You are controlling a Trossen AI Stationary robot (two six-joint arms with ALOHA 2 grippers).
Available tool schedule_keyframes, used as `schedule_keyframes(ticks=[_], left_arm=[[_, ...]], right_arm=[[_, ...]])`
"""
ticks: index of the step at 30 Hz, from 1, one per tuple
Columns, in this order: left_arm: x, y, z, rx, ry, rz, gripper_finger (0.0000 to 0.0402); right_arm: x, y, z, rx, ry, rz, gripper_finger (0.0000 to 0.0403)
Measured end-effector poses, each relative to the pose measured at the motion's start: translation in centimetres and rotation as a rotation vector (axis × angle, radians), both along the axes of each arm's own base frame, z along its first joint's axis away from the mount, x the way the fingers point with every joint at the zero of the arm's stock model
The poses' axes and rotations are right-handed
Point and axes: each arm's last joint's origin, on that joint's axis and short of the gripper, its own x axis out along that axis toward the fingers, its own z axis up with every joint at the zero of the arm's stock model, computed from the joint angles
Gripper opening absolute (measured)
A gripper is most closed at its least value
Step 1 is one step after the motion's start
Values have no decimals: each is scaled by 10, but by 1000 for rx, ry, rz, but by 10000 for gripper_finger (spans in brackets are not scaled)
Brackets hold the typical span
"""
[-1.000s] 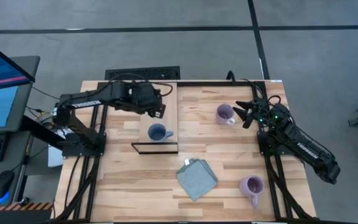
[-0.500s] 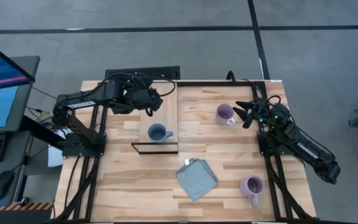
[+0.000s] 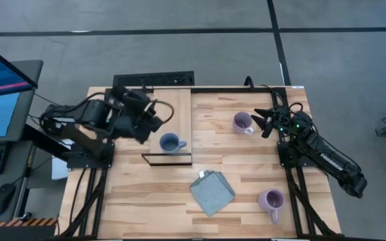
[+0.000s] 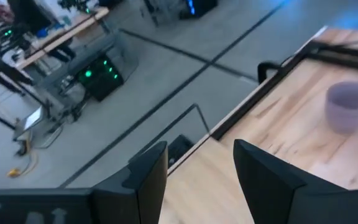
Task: Stack small to large cups/mugs on shelf
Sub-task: Put the top light purple cup on the shelf
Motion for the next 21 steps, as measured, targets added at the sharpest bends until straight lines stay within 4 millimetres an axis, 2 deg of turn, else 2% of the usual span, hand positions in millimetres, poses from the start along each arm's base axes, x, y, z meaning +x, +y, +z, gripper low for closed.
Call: schedule_keyframes(ticks=[4, 10, 13, 21], left_arm=[[-8, -23, -2, 39, -48, -50, 177], [-23, -50, -21, 101, -72, -116, 177], [-35, -54, -33, 86, -94, -134, 177], [-53, -49, -67, 13, -136, -188, 177]], right_arm=[[0, 0, 0, 1, 1, 0, 260], [0, 0, 0, -14, 10, 0, 260], [0, 0, 0, -20, 13, 1, 260], [0, 0, 0, -22, 13, -2, 260]])
